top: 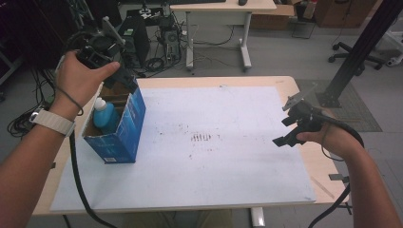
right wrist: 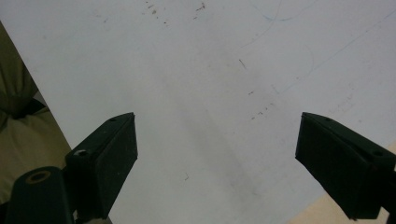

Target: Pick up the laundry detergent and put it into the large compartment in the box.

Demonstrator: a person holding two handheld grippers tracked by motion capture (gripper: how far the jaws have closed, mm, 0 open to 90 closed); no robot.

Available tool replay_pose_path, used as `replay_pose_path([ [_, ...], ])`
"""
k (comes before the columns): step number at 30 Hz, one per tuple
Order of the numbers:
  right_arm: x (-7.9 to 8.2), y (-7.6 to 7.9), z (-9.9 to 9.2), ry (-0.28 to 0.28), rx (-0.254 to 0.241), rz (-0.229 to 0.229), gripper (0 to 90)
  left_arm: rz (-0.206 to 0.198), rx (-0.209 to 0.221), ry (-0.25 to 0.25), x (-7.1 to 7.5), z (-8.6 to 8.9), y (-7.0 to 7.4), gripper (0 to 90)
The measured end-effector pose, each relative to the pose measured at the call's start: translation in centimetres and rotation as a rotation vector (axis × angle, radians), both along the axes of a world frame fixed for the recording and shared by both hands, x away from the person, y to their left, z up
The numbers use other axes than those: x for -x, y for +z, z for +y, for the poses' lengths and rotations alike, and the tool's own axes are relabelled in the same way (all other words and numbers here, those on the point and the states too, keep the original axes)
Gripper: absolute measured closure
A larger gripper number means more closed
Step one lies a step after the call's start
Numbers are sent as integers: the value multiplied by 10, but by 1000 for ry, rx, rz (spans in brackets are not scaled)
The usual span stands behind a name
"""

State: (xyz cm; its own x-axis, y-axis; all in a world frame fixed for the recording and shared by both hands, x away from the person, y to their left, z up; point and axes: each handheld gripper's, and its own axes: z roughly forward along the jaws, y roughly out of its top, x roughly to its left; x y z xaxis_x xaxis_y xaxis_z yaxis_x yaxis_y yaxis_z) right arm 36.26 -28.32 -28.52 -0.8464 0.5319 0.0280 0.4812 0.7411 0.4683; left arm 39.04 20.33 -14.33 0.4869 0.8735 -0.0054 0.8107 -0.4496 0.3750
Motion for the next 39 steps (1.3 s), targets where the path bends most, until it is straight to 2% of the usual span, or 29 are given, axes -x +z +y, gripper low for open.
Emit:
replay_pose_path([
  [10, -2, 0, 5, 6, 4, 1, 128, -34, -34, -124, 13, -20, -5, 71],
  [15, -2, 2, 8, 11, 5, -2, 128, -33, -39, -172, 18, -29, -8, 71],
  [29, -3, 2, 12, 17, 5, -7, 127, -47, -34, -282, 23, -42, -16, 71],
  [39, -4, 0, 14, 14, 10, -3, 128, -33, -21, -347, 28, -60, -33, 69],
])
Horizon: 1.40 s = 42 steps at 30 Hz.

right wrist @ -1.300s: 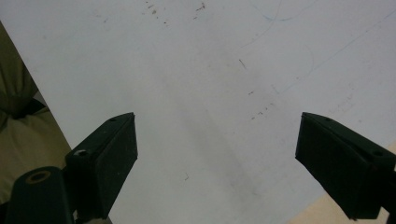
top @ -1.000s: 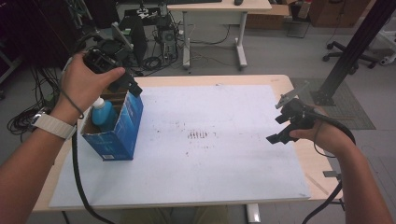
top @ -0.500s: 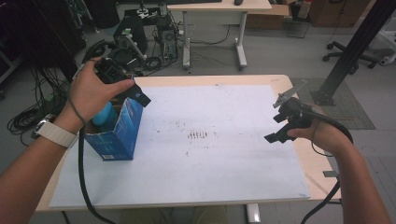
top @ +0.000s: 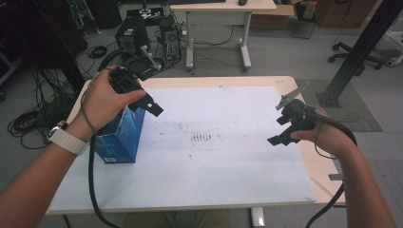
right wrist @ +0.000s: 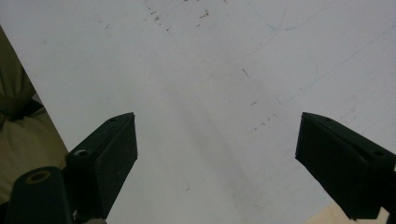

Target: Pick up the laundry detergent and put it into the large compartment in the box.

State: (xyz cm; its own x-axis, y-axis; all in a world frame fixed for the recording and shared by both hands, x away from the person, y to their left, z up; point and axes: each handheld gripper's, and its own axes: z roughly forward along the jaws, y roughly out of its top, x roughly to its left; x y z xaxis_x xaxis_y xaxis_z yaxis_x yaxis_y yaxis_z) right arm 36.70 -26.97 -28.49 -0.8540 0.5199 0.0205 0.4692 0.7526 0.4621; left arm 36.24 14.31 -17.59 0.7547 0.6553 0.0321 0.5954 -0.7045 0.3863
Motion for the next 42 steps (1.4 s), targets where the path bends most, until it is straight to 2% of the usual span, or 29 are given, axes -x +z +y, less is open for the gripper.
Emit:
replay_pose_path([
  [6, -2, 1, 2, 2, 2, -2, 128, -8, -14, -39, 4, -10, -12, 69],
  [21, -5, -3, 7, 8, 3, 4, 127, -16, -8, -138, 17, -23, -26, 67],
  [33, -6, -6, 8, 7, 2, 7, 124, -11, -31, -203, 22, -31, -39, 67],
  [42, -8, -7, 10, 9, 1, 10, 124, -7, -25, -204, 22, -31, -42, 68],
])
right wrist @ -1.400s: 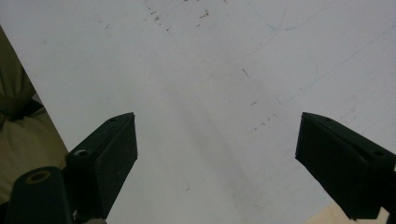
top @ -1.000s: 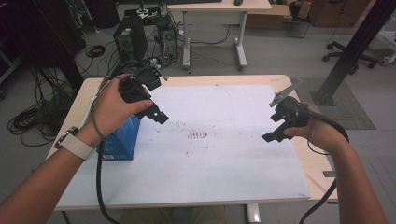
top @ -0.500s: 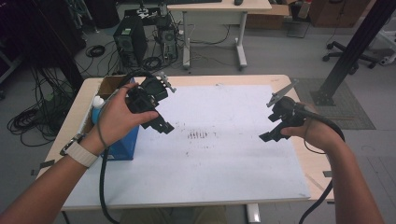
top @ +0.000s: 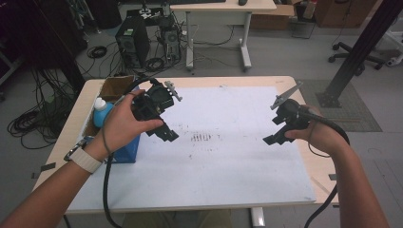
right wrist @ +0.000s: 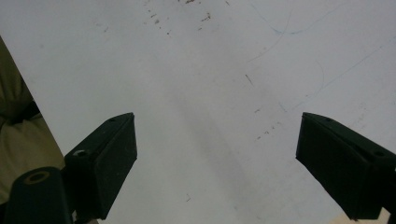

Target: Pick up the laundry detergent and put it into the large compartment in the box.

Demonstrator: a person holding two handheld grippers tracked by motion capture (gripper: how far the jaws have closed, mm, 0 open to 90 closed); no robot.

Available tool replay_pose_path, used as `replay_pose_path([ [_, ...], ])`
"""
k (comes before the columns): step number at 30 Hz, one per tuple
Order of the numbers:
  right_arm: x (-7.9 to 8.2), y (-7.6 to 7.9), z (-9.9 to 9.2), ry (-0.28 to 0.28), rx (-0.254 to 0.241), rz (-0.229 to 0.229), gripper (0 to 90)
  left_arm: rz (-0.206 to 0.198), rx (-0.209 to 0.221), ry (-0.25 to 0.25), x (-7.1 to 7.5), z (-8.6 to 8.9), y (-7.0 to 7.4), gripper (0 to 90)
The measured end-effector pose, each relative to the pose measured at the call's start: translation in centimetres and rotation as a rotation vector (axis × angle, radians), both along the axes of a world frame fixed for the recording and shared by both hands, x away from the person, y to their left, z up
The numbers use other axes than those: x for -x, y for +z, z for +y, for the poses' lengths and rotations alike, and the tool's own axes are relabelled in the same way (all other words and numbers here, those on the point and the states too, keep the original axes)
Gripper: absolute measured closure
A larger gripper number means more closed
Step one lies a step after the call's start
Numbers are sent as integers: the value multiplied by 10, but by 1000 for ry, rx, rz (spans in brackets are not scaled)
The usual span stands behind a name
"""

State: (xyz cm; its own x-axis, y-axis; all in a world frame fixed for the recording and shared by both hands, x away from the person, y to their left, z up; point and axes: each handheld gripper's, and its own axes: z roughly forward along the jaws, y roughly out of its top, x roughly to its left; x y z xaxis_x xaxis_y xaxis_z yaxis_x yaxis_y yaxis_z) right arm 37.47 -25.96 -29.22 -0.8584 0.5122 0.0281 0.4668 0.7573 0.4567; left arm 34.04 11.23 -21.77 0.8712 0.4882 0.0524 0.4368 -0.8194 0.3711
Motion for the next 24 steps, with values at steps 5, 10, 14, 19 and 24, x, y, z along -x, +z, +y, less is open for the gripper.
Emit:
replay_pose_path([
  [5, -1, 0, 1, 1, 0, 0, 124, 3, 4, 8, -1, 2, -1, 68],
  [10, 0, -1, 1, 1, 1, 2, 124, 3, 10, 15, -2, 5, 0, 69],
  [14, 0, 0, 2, 1, 0, 0, 124, 2, 13, 14, -2, 5, 0, 69],
  [19, 1, 1, 2, 3, 0, -3, 124, 3, 13, 13, -2, 4, 0, 70],
  [24, 2, 1, 1, -2, -1, -3, 124, 2, 22, 17, -2, 5, 0, 70],
])
